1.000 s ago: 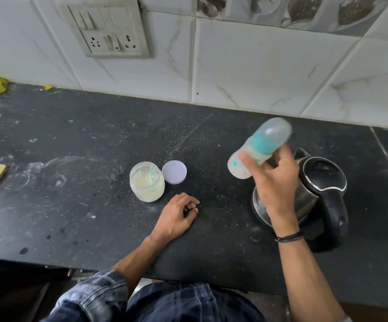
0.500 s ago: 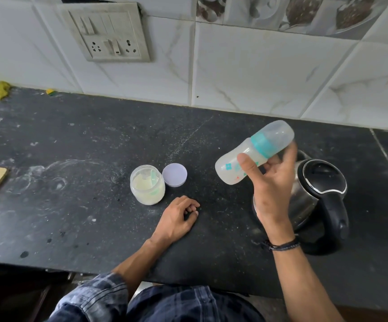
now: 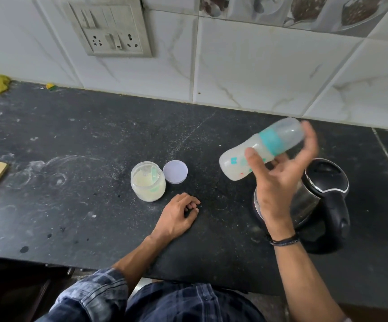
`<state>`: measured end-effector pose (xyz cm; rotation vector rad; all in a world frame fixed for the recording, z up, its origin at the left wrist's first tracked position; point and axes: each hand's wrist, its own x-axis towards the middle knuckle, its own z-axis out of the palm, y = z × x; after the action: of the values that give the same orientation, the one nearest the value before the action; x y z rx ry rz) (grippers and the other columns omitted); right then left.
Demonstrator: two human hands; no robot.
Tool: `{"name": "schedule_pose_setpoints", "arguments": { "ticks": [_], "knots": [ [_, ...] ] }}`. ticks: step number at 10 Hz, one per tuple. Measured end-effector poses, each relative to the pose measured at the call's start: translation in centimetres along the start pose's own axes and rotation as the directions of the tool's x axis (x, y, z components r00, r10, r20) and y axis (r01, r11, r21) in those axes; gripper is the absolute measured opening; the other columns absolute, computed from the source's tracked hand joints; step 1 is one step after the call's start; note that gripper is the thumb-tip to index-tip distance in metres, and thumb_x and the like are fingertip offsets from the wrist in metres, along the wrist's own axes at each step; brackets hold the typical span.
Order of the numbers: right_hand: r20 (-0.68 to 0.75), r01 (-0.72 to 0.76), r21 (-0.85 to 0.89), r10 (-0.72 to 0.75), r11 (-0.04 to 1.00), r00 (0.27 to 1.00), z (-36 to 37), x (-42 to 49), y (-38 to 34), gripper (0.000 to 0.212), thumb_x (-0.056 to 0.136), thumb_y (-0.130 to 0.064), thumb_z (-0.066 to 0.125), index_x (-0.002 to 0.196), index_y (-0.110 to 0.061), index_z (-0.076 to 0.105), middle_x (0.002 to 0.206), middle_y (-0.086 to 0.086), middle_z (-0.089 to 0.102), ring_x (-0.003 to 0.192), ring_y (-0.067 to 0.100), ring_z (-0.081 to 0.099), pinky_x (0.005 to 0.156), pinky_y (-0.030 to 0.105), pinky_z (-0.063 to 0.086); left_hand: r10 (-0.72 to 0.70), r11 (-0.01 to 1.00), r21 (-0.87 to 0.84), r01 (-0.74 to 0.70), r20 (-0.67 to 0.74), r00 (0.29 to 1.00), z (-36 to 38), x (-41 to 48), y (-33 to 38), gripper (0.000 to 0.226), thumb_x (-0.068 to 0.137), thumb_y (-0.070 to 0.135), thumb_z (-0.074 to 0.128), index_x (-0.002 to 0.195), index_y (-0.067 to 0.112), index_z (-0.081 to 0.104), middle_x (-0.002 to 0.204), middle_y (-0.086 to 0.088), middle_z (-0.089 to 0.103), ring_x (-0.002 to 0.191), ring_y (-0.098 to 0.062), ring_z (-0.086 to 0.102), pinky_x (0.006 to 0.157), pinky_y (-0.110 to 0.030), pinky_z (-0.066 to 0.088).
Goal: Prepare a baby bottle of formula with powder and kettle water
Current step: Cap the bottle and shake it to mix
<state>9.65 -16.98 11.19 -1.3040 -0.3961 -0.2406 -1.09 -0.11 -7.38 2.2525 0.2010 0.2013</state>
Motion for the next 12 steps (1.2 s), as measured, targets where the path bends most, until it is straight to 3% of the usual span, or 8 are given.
{"name": "schedule_pose_setpoints", "arguments": {
  "ticks": [1, 2, 4, 5, 6, 7, 11, 12],
  "knots": [
    [-0.111, 0.042, 0.051, -0.036, 0.998, 0.993, -0.3, 0.9, -0.1, 0.090, 0.094, -0.007, 0.078, 0.156, -0.022, 0.013, 0.161, 0.009, 0.037, 0.129, 0.031, 0.063, 0.098, 0.063, 0.057, -0.001, 1.000, 0.002, 0.001, -0.010, 1.000, 0.0, 0.1, 0.1, 0.016, 0.092, 0.019, 0.066, 0.106, 0.024, 0.071, 0.092, 0.015, 0.060, 0.089, -0.009, 0.057, 0.080, -0.025, 0.050],
    [0.049, -0.008, -0.036, 0.010, 0.999, 0.999, -0.2, 2.0, -0.6, 0.087, 0.091, -0.001, 0.079, 0.152, -0.025, 0.022, 0.153, -0.002, 0.048, 0.119, 0.022, 0.068, 0.092, 0.043, 0.061, -0.006, 1.000, 0.005, 0.006, -0.014, 1.000, -0.1, -0.1, 0.1, 0.015, 0.092, 0.017, 0.067, 0.106, 0.023, 0.071, 0.092, 0.013, 0.061, 0.089, -0.009, 0.057, 0.080, -0.026, 0.050],
    [-0.059, 0.017, 0.048, -0.014, 0.999, 0.998, 0.1, 2.3, -0.8, 0.091, 0.092, -0.015, 0.082, 0.154, -0.023, 0.016, 0.162, 0.004, 0.039, 0.130, 0.031, 0.063, 0.098, 0.058, 0.058, -0.010, 1.000, 0.007, 0.010, -0.013, 1.000, -0.2, 0.0, 0.5, 0.016, 0.092, 0.016, 0.067, 0.106, 0.022, 0.071, 0.092, 0.013, 0.061, 0.089, -0.009, 0.058, 0.080, -0.026, 0.050],
    [0.009, 0.035, -0.030, -0.034, 0.999, 0.999, -0.2, 1.9, -0.8, 0.087, 0.092, -0.001, 0.078, 0.152, -0.019, 0.018, 0.155, -0.008, 0.048, 0.123, 0.024, 0.065, 0.095, 0.040, 0.059, -0.010, 1.000, 0.002, 0.010, -0.006, 1.000, -0.3, -0.1, 0.5, 0.016, 0.092, 0.016, 0.067, 0.106, 0.022, 0.071, 0.092, 0.013, 0.061, 0.089, -0.010, 0.058, 0.080, -0.026, 0.050],
    [-0.109, 0.040, 0.072, -0.031, 0.997, 0.993, -0.4, 2.4, -0.7, 0.090, 0.096, -0.012, 0.079, 0.155, -0.021, 0.012, 0.163, 0.011, 0.035, 0.133, 0.035, 0.060, 0.100, 0.064, 0.055, -0.012, 1.000, 0.004, 0.012, -0.010, 1.000, -0.4, 0.0, 0.6, 0.016, 0.092, 0.016, 0.067, 0.106, 0.022, 0.071, 0.092, 0.012, 0.061, 0.089, -0.010, 0.058, 0.080, -0.026, 0.051],
    [0.044, 0.004, -0.031, -0.003, 1.000, 0.999, 0.0, 2.3, -0.8, 0.086, 0.092, -0.006, 0.080, 0.151, -0.021, 0.019, 0.151, -0.014, 0.052, 0.121, 0.019, 0.067, 0.095, 0.039, 0.059, -0.011, 1.000, 0.009, 0.011, -0.007, 1.000, -0.4, 0.0, 0.7, 0.015, 0.092, 0.015, 0.067, 0.106, 0.021, 0.071, 0.092, 0.011, 0.062, 0.089, -0.010, 0.058, 0.080, -0.026, 0.050],
    [-0.114, -0.009, 0.098, 0.020, 0.995, 0.993, 0.0, 1.7, -0.5, 0.089, 0.090, -0.021, 0.085, 0.151, -0.032, 0.021, 0.162, 0.025, 0.033, 0.127, 0.037, 0.063, 0.096, 0.067, 0.056, -0.007, 1.000, 0.001, 0.007, -0.013, 1.000, -0.6, 0.0, 0.9, 0.016, 0.092, 0.013, 0.068, 0.106, 0.020, 0.072, 0.091, 0.010, 0.062, 0.087, -0.009, 0.057, 0.080, -0.026, 0.050],
    [0.017, -0.008, -0.021, 0.008, 1.000, 1.000, 0.3, 1.3, -0.7, 0.085, 0.089, -0.005, 0.082, 0.149, -0.029, 0.026, 0.158, 0.020, 0.037, 0.118, 0.025, 0.068, 0.092, 0.040, 0.060, -0.001, 1.000, 0.004, 0.001, -0.006, 1.000, -0.6, -0.1, 0.9, 0.016, 0.092, 0.012, 0.068, 0.106, 0.019, 0.072, 0.091, 0.009, 0.062, 0.087, -0.010, 0.057, 0.080, -0.026, 0.050]
  ]
}}
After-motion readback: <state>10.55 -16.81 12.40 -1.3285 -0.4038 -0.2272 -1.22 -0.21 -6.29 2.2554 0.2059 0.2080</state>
